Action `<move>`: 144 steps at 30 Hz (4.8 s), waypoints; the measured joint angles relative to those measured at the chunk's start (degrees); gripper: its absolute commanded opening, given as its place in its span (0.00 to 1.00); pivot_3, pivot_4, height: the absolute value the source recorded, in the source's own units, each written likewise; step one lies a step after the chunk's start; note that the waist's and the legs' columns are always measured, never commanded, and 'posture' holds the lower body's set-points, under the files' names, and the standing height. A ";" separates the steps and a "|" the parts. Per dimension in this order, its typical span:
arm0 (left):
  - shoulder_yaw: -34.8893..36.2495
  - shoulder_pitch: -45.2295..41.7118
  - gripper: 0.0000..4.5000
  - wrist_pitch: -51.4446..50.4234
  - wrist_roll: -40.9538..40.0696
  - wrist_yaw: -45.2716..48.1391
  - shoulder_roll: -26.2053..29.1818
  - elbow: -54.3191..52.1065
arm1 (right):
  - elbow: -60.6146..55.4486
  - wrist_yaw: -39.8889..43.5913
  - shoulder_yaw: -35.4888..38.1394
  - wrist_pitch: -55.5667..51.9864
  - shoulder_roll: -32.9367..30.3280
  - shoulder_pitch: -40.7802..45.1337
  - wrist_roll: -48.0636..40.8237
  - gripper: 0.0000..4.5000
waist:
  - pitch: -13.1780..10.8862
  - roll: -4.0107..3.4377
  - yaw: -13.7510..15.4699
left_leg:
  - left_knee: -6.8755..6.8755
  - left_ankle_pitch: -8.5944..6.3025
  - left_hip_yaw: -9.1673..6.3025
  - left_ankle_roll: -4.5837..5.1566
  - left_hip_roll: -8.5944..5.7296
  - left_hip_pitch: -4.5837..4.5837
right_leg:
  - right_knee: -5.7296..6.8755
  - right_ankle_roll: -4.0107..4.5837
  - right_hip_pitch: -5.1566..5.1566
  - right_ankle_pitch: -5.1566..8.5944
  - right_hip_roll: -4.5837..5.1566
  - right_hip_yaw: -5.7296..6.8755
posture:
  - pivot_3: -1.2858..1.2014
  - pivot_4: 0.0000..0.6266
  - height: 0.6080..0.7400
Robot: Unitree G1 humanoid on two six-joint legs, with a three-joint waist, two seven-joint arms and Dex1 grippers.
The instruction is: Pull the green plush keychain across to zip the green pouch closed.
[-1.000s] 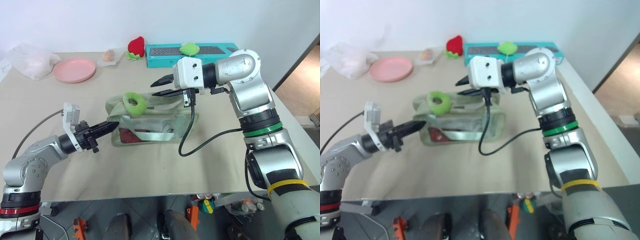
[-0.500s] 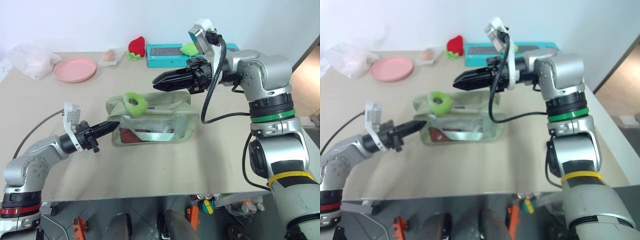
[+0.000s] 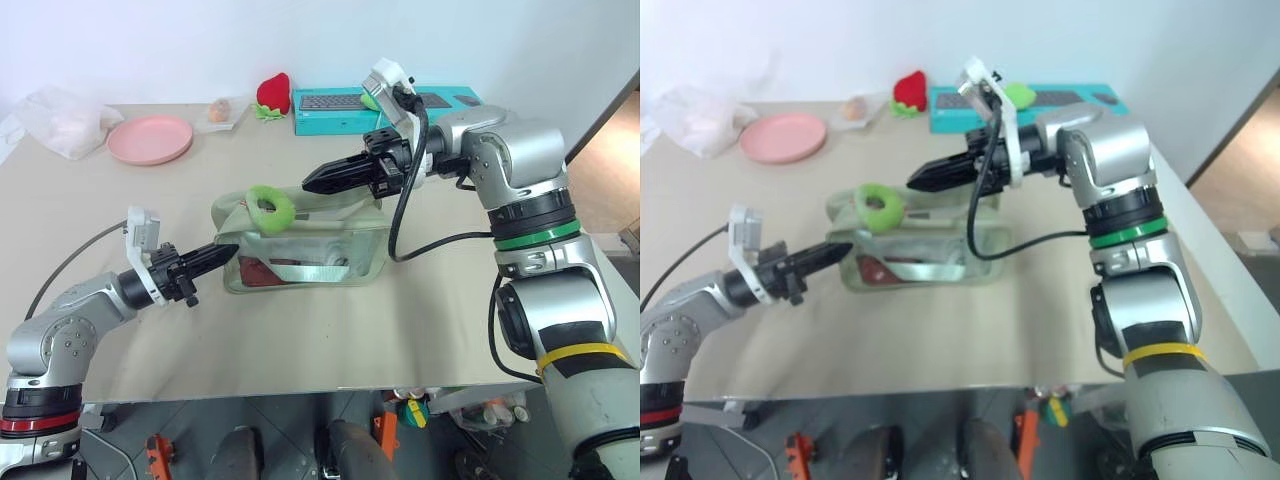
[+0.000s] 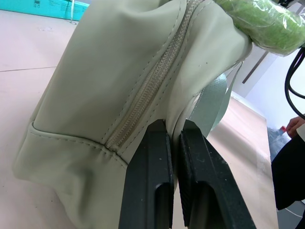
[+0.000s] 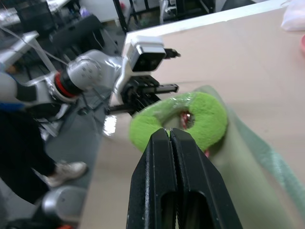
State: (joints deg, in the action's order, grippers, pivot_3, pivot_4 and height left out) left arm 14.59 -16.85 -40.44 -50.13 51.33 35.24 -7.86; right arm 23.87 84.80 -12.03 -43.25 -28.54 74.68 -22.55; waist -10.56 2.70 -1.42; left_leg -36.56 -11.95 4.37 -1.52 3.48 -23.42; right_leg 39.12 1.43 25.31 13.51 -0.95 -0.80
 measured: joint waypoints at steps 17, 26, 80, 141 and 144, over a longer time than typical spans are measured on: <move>-0.01 0.00 0.00 0.02 -0.35 -0.86 -0.08 -0.02 | 0.27 1.42 -1.01 1.03 0.15 -1.65 0.30 0.99 | 0.00 0.00 0.00 | 0.00 0.00 0.01 0.00 0.01 0.01 | 0.00 0.00 0.00 0.00 0.00 -0.01 | 0.52 0.24 1.00; -0.02 0.03 0.00 0.06 -0.39 -0.93 -0.20 -0.14 | 21.10 1.64 -2.21 2.07 4.20 9.14 5.32 0.99 | 0.00 0.00 -0.07 | 0.02 0.00 0.02 0.00 0.01 0.00 | 0.00 0.04 0.02 -0.02 -0.02 -0.01 | 0.52 0.24 1.00; -0.17 0.44 0.00 0.47 -0.28 -1.29 -2.25 -0.91 | 25.80 2.28 -2.12 7.24 13.85 11.27 12.64 0.99 | 0.00 0.00 0.00 | 0.00 -0.04 -0.02 0.06 -0.10 -0.08 | -0.02 0.01 0.01 -0.01 0.12 0.02 | 0.52 0.24 1.00; -1.75 0.22 0.00 -0.09 -0.67 -0.78 -3.25 -1.13 | -9.75 -5.48 2.95 19.75 -25.02 -30.54 18.32 0.01 | 0.08 0.03 -0.46 | 0.01 -0.19 0.05 0.28 -0.28 0.19 | -0.06 -0.39 -0.22 0.22 0.23 -0.18 | 0.52 0.24 1.00; -1.63 0.23 0.00 -0.64 -0.70 -0.82 -3.10 -1.05 | -15.67 -10.06 -0.42 20.64 -19.52 -37.87 18.85 0.01 | 0.14 -0.02 -0.75 | 0.00 -0.13 0.02 0.04 -0.14 0.32 | 0.01 -0.35 -0.27 0.19 0.10 -0.14 | 0.52 0.24 1.00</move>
State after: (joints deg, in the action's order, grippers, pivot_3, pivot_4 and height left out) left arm 12.96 -16.62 -41.09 -50.84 50.51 32.14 -8.92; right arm 8.21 74.74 -12.44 -22.61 -48.07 36.81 -3.70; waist -10.42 2.68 -2.17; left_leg -36.56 -12.08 4.39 -1.49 3.34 -23.10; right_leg 39.13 1.08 25.04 13.71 -0.85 -0.94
